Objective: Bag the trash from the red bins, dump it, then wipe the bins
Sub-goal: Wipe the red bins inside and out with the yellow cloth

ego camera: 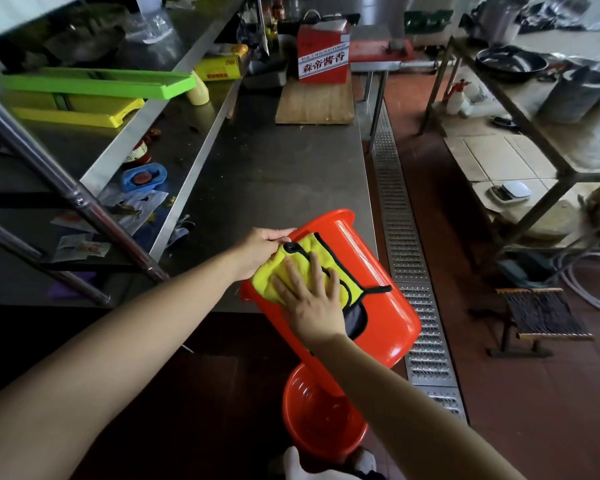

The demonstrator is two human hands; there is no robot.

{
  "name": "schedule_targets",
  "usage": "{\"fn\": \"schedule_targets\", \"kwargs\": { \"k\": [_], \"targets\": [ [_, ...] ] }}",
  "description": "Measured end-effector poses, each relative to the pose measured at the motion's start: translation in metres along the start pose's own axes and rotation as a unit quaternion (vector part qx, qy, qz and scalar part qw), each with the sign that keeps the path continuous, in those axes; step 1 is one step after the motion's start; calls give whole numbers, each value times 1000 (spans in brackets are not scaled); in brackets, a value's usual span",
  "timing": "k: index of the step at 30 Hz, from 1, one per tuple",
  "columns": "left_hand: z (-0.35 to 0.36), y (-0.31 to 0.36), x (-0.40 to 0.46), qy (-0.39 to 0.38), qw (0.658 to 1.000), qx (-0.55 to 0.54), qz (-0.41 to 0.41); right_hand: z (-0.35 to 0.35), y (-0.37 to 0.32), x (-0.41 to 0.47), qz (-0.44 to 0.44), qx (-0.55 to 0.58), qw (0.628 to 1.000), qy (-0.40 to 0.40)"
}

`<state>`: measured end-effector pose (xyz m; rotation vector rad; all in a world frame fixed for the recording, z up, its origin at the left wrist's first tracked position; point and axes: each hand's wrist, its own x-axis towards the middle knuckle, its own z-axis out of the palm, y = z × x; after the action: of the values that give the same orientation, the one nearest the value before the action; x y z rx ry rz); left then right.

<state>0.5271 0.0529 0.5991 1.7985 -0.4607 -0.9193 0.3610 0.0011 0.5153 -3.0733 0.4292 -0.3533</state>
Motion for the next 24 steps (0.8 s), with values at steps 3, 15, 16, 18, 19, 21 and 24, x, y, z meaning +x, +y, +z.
{"fn": "schedule_targets", "kwargs": {
  "k": [3,15,16,18,19,21,24],
  "targets": [
    [3,-2,2,4,1000,16,23,0,14,-15,-15,6,1000,8],
    [0,-16,-4,-32,999,15,29,-2,61,-139,17,28,999,-9],
    [-1,-16,-5,-37,999,8,27,-5,57,-130,24,18,999,-22],
    [-2,-17,-6,-44,999,-4,22,-11,50,-109,30,-4,998,-48],
    [-3,-18,-6,-43,999,-5,23,-13,47,-98,29,-9,998,-54],
    [-5,-20,-6,-38,999,0,25,-15,40,-76,25,-7,998,-56],
    [-6,-24,-4,-39,999,-9,30,-19,31,-37,29,6,998,-52]
  ]
}}
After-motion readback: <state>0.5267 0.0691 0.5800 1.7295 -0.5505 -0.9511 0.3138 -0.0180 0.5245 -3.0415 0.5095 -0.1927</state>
